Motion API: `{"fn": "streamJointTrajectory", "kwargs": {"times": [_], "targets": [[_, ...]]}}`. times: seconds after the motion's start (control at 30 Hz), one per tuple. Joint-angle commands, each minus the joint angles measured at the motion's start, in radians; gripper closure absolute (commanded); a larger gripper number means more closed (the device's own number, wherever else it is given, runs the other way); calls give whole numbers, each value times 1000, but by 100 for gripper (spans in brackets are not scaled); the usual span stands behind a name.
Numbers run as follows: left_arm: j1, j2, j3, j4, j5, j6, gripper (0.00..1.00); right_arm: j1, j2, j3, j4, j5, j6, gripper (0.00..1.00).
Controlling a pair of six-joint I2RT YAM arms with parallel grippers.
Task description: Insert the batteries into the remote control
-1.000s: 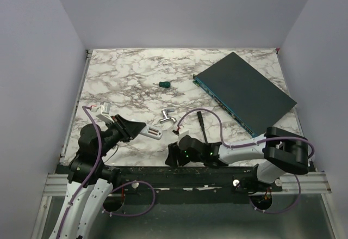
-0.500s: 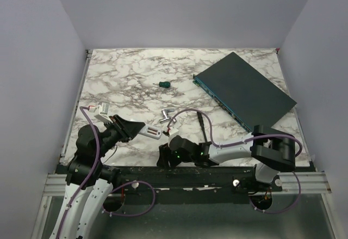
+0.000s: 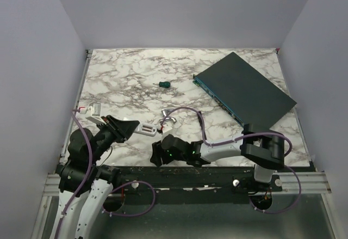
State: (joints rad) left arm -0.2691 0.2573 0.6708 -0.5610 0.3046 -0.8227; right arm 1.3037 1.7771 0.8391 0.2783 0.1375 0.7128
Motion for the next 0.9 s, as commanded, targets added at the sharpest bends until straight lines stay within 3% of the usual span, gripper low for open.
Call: {"fn": "streamJointTrajectory", "kwargs": {"times": [0.0,0.3,0.87], "targets": [[5,-31,53,-43,-116,22,100,6,56,16,-71,85,-18,39],[5,-75,86,-78,-256,26,100,4,69,70,-170,198,-20,39],[5,-86,88,-102,-271,33,100,-39,75,71,-220,284,-22,38]]}}
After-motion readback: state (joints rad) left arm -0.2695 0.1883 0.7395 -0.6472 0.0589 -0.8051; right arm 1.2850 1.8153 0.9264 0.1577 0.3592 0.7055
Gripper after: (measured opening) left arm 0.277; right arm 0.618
